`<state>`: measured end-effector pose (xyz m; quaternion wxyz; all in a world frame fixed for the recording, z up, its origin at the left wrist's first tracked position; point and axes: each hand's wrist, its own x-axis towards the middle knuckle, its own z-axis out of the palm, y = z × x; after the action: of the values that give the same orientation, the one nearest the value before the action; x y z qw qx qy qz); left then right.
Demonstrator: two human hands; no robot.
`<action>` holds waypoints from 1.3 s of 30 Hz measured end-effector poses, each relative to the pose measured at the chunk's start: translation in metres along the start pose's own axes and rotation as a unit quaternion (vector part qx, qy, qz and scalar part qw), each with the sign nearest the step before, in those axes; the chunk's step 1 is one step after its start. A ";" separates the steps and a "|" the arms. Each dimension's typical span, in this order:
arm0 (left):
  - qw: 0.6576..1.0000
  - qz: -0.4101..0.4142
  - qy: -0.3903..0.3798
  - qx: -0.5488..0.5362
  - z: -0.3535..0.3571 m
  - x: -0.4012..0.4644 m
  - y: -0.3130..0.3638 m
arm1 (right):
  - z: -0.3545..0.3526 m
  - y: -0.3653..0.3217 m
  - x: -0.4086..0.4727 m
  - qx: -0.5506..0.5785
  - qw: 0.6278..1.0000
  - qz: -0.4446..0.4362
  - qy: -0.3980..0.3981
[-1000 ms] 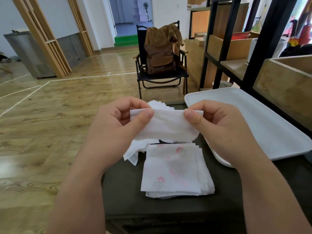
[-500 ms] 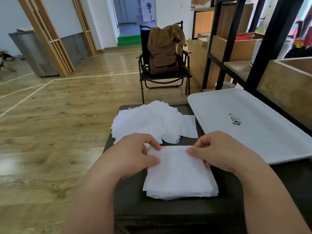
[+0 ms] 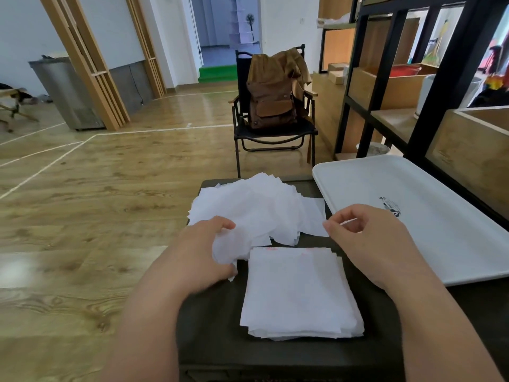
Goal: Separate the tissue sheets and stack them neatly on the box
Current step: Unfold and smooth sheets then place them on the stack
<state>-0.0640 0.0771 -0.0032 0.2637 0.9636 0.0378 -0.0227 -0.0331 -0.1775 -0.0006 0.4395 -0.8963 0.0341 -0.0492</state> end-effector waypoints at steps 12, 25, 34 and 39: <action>0.995 0.020 0.094 -0.032 0.005 0.007 -0.006 | 0.004 0.000 -0.001 0.019 1.000 -0.016 -0.015; 0.993 0.022 0.115 0.007 0.026 0.019 0.003 | 0.004 0.001 0.000 0.013 1.000 -0.020 -0.018; 0.996 0.031 0.086 -0.001 0.033 0.021 0.006 | 0.004 0.002 -0.001 0.022 0.999 -0.021 -0.019; 0.991 0.036 0.131 0.006 0.034 0.021 0.005 | 0.005 0.001 0.000 0.022 0.999 -0.023 -0.018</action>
<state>-0.0432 0.0571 -0.0311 0.2516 0.9605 0.0377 0.1130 -0.0327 -0.1743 -0.0045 0.4581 -0.8878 0.0047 -0.0437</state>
